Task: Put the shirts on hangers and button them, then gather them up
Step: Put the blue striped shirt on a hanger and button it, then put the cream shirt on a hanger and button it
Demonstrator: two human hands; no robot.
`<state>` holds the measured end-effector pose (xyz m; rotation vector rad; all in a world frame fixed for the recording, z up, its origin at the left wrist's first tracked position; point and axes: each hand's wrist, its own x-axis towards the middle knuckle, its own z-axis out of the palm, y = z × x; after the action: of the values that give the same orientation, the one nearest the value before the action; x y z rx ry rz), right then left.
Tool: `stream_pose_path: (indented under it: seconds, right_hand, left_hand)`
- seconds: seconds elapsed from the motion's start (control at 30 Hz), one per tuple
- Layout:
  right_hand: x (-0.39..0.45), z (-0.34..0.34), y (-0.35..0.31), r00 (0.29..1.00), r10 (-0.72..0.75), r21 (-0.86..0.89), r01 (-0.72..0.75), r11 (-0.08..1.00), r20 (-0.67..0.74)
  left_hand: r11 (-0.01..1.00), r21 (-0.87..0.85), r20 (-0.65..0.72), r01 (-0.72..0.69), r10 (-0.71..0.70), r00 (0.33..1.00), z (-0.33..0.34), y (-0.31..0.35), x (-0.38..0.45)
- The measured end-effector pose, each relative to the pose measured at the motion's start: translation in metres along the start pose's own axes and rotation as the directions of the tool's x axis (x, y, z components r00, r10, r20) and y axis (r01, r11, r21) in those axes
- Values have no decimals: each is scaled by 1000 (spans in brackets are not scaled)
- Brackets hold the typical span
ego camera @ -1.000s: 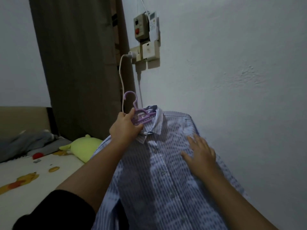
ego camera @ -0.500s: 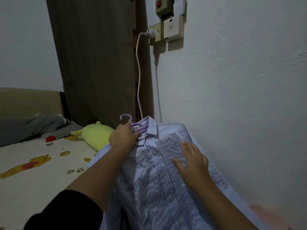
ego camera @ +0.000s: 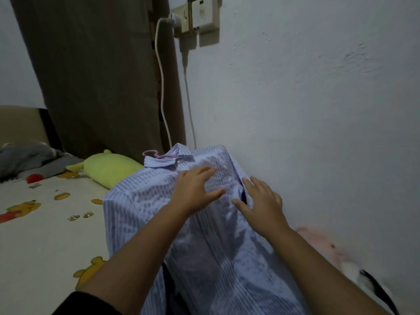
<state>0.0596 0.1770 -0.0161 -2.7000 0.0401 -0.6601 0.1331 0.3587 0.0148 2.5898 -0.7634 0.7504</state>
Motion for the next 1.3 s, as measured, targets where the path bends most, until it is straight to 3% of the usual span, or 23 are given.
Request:
stream_pose_path:
  seconds: [0.53, 0.97, 1.1, 1.23, 1.3]
  right_hand:
    - [-170, -51, 121, 942, 332, -170, -335, 927, -46]
    - [-266, -51, 212, 812, 584, -182, -576, 797, -14]
    - [-276, -46, 243, 776, 630, -161, -619, 769, 20]
    - [-280, -36, 274, 809, 579, -137, -588, 797, -101]
    - [-280, -33, 291, 781, 618, -109, -625, 773, -91]
  left_hand:
    - [944, -245, 267, -222, 286, 920, 88, 170, -84]
    - [867, -380, 388, -322, 465, 796, 175, 253, -117]
    - [853, -421, 383, -308, 475, 792, 208, 271, -118]
    - [819, -481, 316, -312, 494, 810, 230, 293, -112]
    - [811, -484, 291, -329, 504, 814, 244, 304, -106]
